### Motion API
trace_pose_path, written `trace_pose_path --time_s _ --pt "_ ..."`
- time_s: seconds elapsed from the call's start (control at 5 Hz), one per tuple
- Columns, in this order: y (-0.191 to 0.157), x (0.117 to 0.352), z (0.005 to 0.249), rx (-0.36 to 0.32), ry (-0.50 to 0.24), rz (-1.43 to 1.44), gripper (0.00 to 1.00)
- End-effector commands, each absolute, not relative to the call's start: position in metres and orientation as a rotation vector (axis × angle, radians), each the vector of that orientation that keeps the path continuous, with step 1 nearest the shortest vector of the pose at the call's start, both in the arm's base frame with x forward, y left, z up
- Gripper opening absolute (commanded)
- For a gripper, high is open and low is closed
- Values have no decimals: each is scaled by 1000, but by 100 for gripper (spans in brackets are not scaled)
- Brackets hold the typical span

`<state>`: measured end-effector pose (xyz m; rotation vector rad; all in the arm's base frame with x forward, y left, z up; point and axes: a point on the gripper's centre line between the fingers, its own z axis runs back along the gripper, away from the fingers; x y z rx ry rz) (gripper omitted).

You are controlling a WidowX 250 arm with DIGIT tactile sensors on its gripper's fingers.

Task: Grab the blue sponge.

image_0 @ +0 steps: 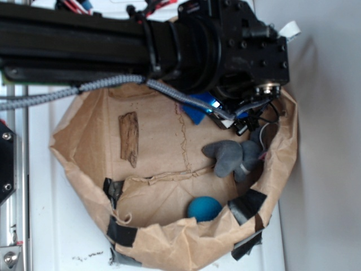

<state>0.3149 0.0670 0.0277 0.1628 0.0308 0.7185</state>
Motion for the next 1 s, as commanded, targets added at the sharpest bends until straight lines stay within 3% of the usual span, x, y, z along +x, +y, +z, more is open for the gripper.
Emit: trace_pose_path --time_s 0.0,0.2,0.4,0.6,0.8 --pt "69 307 48 164 -18 667 0" --pt "65 290 80 101 -69 584 0" --pt "62 270 111 40 -70 458 0" --pt "56 256 123 72 -58 351 0" --pt "52 240 124 85 -142 302 0"
